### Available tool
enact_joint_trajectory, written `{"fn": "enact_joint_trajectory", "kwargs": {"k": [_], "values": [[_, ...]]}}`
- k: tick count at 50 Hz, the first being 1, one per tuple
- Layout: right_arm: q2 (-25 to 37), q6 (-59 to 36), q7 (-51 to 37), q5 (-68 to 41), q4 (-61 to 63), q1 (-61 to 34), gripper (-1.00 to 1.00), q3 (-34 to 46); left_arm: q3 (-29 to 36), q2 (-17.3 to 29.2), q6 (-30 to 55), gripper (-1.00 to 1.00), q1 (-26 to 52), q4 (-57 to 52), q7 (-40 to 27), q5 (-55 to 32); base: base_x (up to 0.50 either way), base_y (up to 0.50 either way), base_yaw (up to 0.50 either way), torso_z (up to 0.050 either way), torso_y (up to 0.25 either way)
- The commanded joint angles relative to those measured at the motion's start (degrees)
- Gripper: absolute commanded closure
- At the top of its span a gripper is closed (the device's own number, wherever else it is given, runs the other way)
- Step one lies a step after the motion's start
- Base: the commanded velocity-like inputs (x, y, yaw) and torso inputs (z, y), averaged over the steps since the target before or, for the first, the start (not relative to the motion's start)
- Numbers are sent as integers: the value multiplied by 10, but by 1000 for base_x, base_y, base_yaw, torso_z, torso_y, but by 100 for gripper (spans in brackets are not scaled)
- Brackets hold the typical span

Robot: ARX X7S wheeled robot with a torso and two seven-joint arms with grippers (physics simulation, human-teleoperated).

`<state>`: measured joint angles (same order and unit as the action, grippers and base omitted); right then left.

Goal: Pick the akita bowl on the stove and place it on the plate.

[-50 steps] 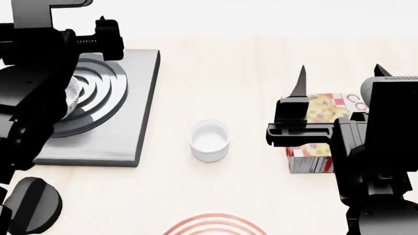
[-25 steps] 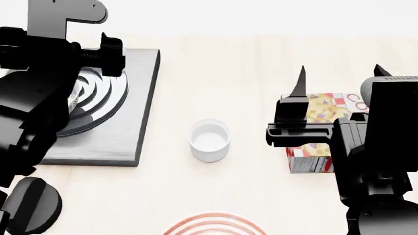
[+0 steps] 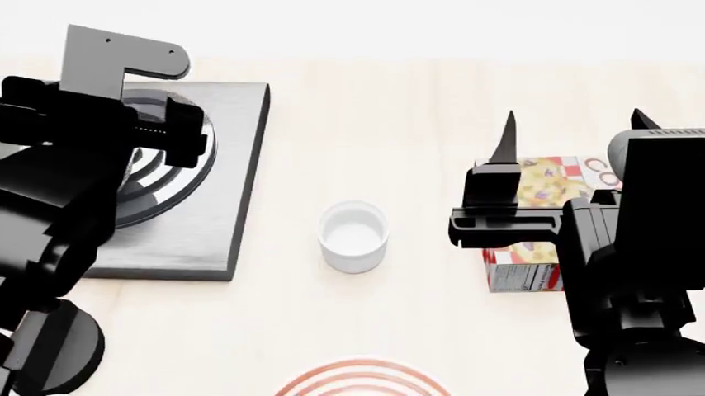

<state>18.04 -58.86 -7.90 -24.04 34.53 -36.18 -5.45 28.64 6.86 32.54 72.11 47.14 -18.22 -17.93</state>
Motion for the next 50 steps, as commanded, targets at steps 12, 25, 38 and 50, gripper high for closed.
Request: {"fn": "enact_joint_trajectory", "kwargs": {"k": [12, 25, 38, 50], "values": [[-7, 2, 7, 10, -2, 1, -100, -10, 2, -4, 1, -100, -10, 15, 11, 5, 0, 0, 0, 0, 0], [-6, 1, 4, 6, -1, 1, -100, -9, 2, -2, 0, -100, -10, 32, 7, 3, 0, 0, 0, 0, 0], [-4, 1, 2, 3, -2, 0, -100, -9, 0, 1, 8, -100, -24, 20, 2, -5, 0, 0, 0, 0, 0], [-3, 6, 0, 2, -5, 2, -100, -7, 0, 3, 12, -100, -35, 16, -1, -10, 0, 0, 0, 0, 0]]}}
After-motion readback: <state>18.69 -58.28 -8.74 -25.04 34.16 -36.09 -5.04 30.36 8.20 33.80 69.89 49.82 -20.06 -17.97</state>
